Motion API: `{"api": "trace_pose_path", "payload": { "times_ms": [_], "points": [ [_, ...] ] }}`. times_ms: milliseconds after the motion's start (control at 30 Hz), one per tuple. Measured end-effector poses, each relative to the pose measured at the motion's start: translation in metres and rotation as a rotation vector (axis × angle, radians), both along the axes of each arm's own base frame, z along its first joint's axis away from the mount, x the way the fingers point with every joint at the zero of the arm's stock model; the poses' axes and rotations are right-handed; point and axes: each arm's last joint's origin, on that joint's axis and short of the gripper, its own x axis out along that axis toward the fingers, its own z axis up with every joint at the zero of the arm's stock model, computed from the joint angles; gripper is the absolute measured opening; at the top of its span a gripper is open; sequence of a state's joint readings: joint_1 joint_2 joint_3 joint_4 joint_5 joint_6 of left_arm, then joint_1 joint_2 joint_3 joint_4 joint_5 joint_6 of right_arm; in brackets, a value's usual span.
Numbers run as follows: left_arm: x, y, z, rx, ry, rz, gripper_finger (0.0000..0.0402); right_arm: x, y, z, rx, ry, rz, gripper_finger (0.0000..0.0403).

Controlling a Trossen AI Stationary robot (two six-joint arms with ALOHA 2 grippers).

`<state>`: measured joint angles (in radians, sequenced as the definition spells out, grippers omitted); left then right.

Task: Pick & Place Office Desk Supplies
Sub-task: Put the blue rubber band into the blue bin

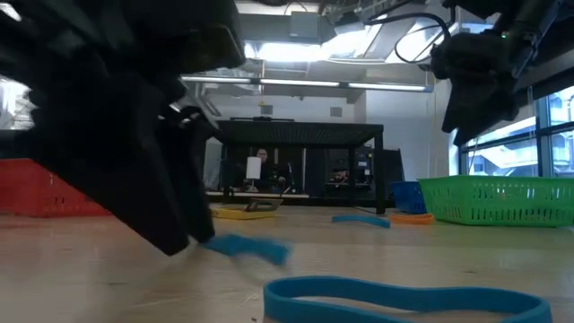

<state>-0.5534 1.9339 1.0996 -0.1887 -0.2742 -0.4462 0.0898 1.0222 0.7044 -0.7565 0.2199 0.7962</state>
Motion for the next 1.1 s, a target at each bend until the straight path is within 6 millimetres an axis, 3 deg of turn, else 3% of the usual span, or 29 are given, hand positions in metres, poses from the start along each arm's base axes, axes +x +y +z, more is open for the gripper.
{"api": "trace_pose_path", "payload": {
  "times_ms": [433,1100],
  "points": [
    [0.015,0.02,-0.005,0.039,0.014,-0.089,0.0181,0.001,0.0,0.001,-0.008,-0.017,-0.007,0.0279],
    [0.022,0.023,-0.004,0.099,-0.047,-0.275,0.018,0.001,0.0,0.001,-0.002,-0.017,-0.01,0.0279]
  ]
}}
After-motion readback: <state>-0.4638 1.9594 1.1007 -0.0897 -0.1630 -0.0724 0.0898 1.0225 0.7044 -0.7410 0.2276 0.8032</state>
